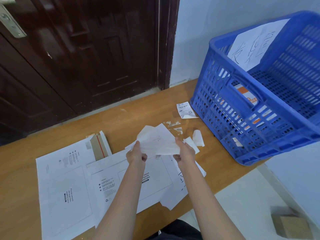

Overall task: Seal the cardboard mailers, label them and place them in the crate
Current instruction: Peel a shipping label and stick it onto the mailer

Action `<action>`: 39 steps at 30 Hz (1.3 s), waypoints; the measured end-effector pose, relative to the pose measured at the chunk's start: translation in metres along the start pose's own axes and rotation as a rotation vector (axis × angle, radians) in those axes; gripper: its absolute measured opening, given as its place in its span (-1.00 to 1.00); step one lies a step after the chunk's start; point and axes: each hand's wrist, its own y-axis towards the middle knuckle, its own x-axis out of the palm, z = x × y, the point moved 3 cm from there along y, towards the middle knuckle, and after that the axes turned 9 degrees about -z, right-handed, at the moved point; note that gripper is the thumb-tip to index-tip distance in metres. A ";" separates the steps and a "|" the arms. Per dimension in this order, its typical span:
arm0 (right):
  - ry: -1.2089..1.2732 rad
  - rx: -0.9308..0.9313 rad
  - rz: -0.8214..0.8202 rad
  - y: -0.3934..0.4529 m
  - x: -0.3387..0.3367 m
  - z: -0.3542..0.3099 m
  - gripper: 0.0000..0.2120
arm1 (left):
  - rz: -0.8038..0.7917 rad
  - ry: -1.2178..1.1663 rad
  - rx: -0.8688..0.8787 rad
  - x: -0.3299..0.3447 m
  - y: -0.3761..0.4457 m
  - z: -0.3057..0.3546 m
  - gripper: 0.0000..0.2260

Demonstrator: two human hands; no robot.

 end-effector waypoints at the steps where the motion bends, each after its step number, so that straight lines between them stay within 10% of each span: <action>1: 0.028 0.012 0.006 0.001 -0.001 0.000 -0.86 | 0.015 -0.026 -0.008 -0.003 0.003 0.002 -0.76; 9: 0.194 -0.063 0.161 0.002 -0.039 -0.035 -0.63 | 0.184 -0.111 0.018 -0.050 0.024 0.025 -0.83; 15: -0.085 -0.121 0.053 -0.011 -0.010 -0.042 -0.71 | -0.116 0.073 0.131 0.005 0.001 0.006 -0.49; 23: -0.209 -0.202 0.052 -0.014 -0.031 -0.050 -0.69 | -0.096 0.585 0.382 0.043 -0.001 -0.020 -0.69; 35: -0.159 -0.219 0.086 -0.010 -0.074 -0.061 -0.74 | -0.623 0.495 0.109 0.120 -0.024 -0.046 -0.84; 39: -0.146 -0.232 0.087 -0.006 -0.076 -0.063 -0.74 | -0.632 0.537 0.121 0.130 -0.020 -0.049 -0.62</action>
